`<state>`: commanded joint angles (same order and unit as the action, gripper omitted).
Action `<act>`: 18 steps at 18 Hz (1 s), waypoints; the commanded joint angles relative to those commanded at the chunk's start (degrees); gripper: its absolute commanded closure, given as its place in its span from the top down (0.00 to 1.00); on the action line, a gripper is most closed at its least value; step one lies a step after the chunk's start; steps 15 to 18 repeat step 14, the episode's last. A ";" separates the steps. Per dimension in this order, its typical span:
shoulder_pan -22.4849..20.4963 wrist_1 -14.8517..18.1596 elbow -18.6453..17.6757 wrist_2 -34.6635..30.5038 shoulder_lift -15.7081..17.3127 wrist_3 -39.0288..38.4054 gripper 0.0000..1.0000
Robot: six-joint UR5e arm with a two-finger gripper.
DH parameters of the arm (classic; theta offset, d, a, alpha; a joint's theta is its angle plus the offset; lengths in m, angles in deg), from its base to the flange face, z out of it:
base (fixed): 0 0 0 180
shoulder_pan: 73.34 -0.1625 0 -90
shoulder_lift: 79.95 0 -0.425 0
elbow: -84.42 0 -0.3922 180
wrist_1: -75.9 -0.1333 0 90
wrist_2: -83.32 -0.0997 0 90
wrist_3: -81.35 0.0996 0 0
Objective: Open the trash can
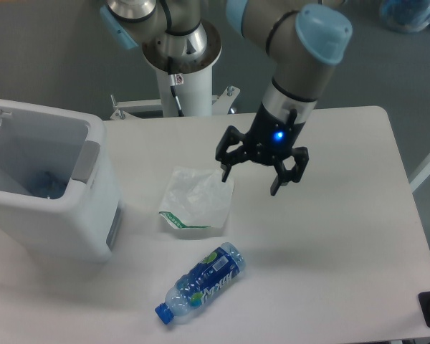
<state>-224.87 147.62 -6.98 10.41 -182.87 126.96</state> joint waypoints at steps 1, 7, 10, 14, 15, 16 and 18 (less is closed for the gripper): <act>-0.09 -0.09 0.09 -2.03 -0.26 0.87 1.00; -2.81 -3.50 -0.61 -3.72 -3.16 16.93 1.00; -3.96 -4.22 -1.32 -3.99 -3.43 26.69 1.00; -4.04 -4.22 -1.41 -4.07 -3.43 31.03 1.00; -4.04 -4.22 -1.41 -4.07 -3.43 31.03 1.00; -4.04 -4.22 -1.41 -4.07 -3.43 31.03 1.00; -4.04 -4.22 -1.41 -4.07 -3.43 31.03 1.00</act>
